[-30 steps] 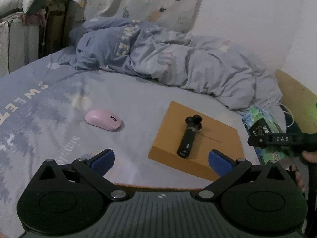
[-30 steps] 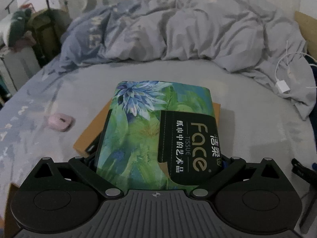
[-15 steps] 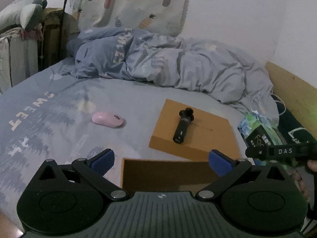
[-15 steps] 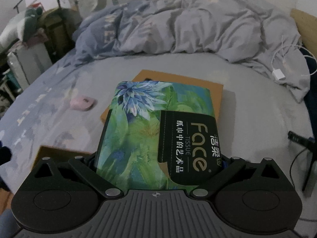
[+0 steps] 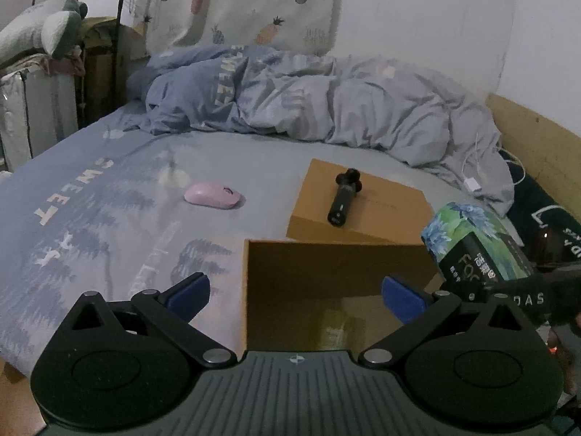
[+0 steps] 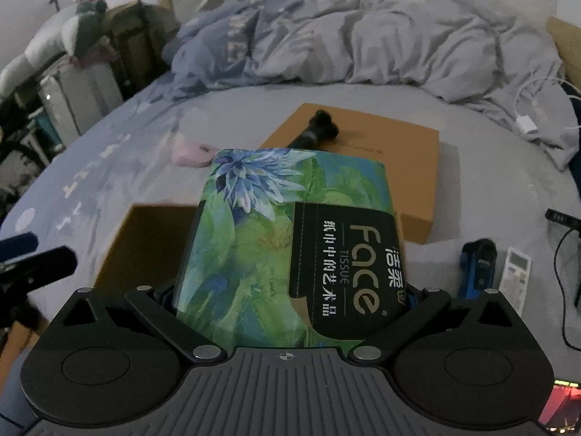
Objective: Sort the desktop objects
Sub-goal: 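Lift the tissue pack with the right gripper and carry it over the box, then lower the tissue pack into the box beside the bottle and open the right gripper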
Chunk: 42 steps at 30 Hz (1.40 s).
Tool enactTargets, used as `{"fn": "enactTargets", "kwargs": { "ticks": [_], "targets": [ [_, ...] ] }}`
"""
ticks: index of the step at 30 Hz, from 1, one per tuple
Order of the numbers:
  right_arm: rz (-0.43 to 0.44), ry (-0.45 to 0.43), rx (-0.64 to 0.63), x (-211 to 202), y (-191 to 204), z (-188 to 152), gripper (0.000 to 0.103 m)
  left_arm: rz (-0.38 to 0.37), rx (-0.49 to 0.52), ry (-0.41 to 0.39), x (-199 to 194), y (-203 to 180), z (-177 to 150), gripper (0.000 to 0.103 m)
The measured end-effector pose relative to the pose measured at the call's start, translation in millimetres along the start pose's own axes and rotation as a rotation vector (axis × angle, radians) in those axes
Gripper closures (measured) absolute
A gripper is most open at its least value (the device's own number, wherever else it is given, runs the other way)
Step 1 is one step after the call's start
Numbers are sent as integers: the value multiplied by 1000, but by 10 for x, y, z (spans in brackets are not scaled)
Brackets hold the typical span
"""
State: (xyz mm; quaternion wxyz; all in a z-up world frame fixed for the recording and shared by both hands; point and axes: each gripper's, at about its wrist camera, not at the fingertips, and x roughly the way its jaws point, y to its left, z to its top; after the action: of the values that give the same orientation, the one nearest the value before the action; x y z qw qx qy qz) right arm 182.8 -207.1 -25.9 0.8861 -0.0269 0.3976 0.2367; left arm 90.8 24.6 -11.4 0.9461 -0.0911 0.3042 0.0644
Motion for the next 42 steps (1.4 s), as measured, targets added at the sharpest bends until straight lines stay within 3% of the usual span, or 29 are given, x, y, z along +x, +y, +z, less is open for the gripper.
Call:
{"fn": "enactTargets", "kwargs": {
  "ticks": [8, 26, 36, 42],
  "targets": [
    [-19, 42, -69, 34, 166, -309, 2, 12, 16, 26, 4, 6, -200, 0],
    [9, 181, -92, 356, 335, -788, 2, 11, 56, 58, 32, -58, -429, 0],
    [-58, 222, -75, 496, 351, -889, 2, -9, 30, 107, 142, -3, -474, 0],
    [-98, 221, -71, 501, 385, -961, 2, -1, 51, 96, 174, -17, -478, 0]
  ]
}}
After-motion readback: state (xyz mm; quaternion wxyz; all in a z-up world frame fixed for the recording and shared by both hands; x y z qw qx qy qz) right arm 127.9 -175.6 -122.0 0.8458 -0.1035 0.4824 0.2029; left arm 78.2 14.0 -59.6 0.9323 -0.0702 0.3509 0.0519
